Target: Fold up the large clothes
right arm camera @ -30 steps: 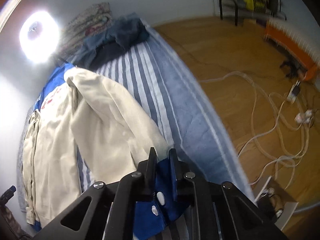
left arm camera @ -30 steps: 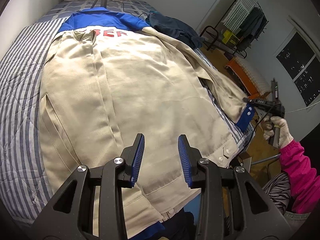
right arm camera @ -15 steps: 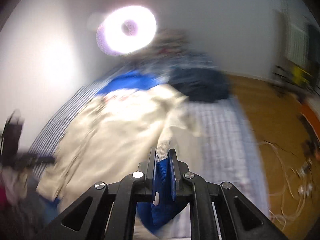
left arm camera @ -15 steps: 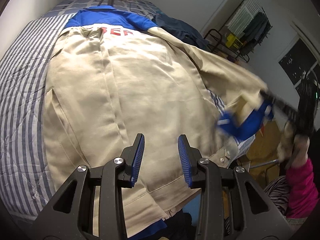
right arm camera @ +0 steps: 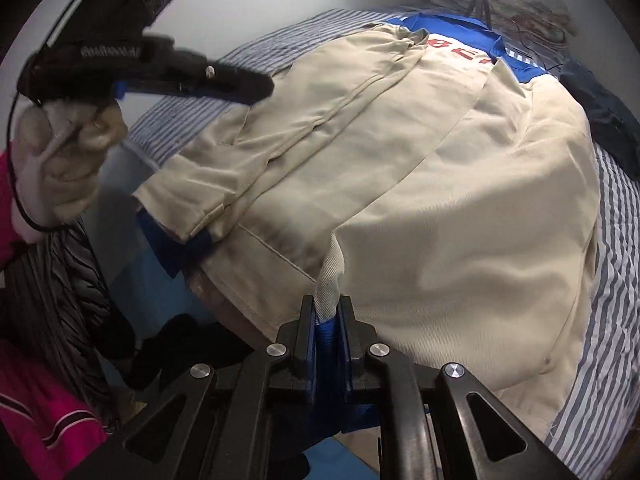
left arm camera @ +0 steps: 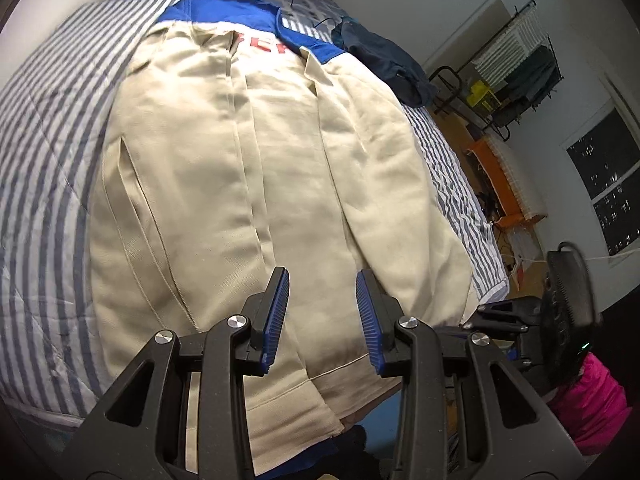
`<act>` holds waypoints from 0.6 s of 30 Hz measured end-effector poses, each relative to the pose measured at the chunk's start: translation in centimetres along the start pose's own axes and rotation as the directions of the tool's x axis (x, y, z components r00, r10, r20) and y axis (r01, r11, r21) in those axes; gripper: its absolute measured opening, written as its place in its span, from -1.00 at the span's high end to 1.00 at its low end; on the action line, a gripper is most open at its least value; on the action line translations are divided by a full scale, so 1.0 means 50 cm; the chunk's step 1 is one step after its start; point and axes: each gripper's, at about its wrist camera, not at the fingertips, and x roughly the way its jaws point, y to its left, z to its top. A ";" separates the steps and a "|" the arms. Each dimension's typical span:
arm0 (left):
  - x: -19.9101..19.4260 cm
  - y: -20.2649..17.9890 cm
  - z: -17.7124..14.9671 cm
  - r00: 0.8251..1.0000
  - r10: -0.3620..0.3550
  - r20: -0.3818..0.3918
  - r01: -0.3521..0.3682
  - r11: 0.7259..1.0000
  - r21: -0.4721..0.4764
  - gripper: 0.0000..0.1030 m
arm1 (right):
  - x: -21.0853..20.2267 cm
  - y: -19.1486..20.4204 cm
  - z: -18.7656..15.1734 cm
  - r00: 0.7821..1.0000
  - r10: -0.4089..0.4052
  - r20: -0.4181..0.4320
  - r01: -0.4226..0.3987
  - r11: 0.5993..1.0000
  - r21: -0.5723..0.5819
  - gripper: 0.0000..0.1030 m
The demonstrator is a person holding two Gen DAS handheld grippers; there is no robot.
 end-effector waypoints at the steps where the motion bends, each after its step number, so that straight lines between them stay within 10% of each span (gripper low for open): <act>1: 0.007 0.002 0.000 1.000 -0.008 -0.009 0.008 1.000 -0.016 0.32 | -0.009 -0.010 0.003 1.000 0.016 0.012 -0.016 1.000 0.019 0.50; 6: 0.051 -0.007 -0.003 0.996 -0.063 -0.056 0.058 0.996 -0.075 0.32 | -0.099 -0.057 0.024 0.972 0.143 0.186 -0.164 0.981 0.103 0.34; 10: 0.103 -0.033 -0.003 0.991 -0.098 -0.088 0.088 0.990 -0.111 0.15 | -0.151 -0.154 0.029 0.951 0.082 0.297 -0.161 0.953 0.255 0.13; 18: 0.202 -0.045 0.003 0.979 -0.168 -0.118 0.132 0.956 -0.261 0.15 | -0.113 -0.407 0.029 0.950 -0.017 0.313 -0.193 0.757 0.624 0.13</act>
